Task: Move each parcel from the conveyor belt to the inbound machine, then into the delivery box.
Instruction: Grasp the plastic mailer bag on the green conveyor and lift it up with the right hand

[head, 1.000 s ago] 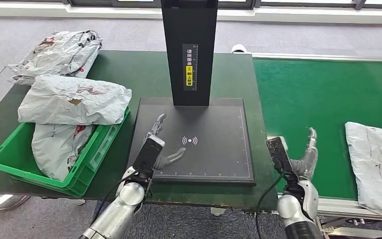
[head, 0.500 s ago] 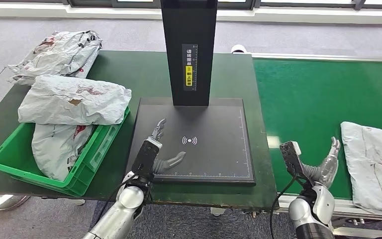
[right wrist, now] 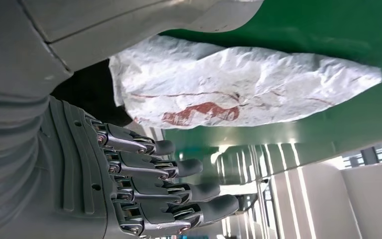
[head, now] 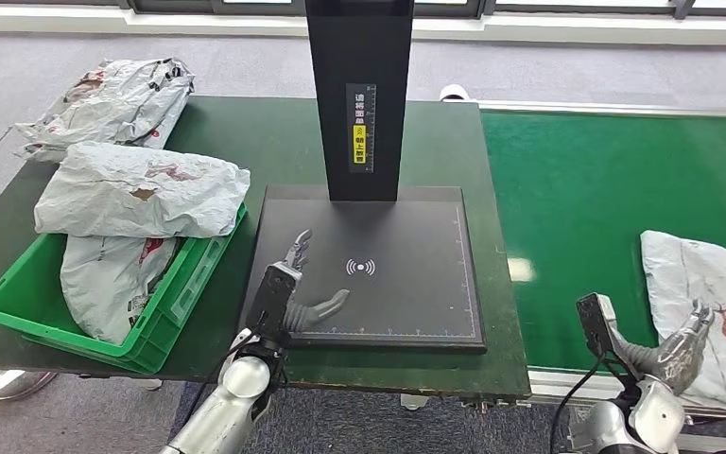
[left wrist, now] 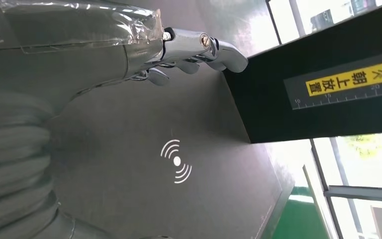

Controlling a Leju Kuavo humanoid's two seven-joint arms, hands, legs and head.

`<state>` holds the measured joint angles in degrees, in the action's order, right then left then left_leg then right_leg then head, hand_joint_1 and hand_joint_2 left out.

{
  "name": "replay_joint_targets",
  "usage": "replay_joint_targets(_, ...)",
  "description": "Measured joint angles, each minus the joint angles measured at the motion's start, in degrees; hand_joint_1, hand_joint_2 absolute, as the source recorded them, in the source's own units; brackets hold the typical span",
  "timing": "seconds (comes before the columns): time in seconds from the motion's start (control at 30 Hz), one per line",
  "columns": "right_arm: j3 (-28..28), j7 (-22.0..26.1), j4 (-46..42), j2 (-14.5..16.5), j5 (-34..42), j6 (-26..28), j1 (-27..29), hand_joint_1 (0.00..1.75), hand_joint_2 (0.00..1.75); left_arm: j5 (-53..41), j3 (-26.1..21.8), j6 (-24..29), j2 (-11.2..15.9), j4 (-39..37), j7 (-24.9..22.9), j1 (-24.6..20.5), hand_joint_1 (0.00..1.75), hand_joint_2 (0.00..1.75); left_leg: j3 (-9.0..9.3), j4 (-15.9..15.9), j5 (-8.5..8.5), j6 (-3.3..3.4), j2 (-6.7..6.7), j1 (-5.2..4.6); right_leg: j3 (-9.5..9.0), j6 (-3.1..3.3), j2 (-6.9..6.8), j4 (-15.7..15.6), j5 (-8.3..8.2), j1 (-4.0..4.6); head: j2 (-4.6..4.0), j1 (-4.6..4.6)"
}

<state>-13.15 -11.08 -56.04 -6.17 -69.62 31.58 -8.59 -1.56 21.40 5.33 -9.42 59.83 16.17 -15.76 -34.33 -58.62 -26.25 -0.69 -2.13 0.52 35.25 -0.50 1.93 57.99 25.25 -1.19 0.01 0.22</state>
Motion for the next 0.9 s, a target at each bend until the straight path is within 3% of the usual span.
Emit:
replay_joint_targets(0.4,-5.41,-1.22,-2.80,1.28,-5.03,-2.70,5.81,0.00,1.75,1.98,-1.17,1.37,-0.13,0.64,-0.32,2.03,0.00,1.75,-0.04,0.01,-0.04,0.04,-0.01,0.00,-0.01,-0.06,-0.05,0.00,0.05,-0.01,0.00,0.00)
replay_joint_targets(0.9,-7.73,-4.25,-2.93,1.48,-8.40,-5.78,5.77,0.00,1.75,3.33,-1.47,1.86,-0.14,0.15,0.20,2.26,0.00,1.75,-0.03,0.00,-0.03,0.05,-0.01,0.00,-0.01,-0.07,-0.03,0.00,0.04,-0.02,0.00,0.00)
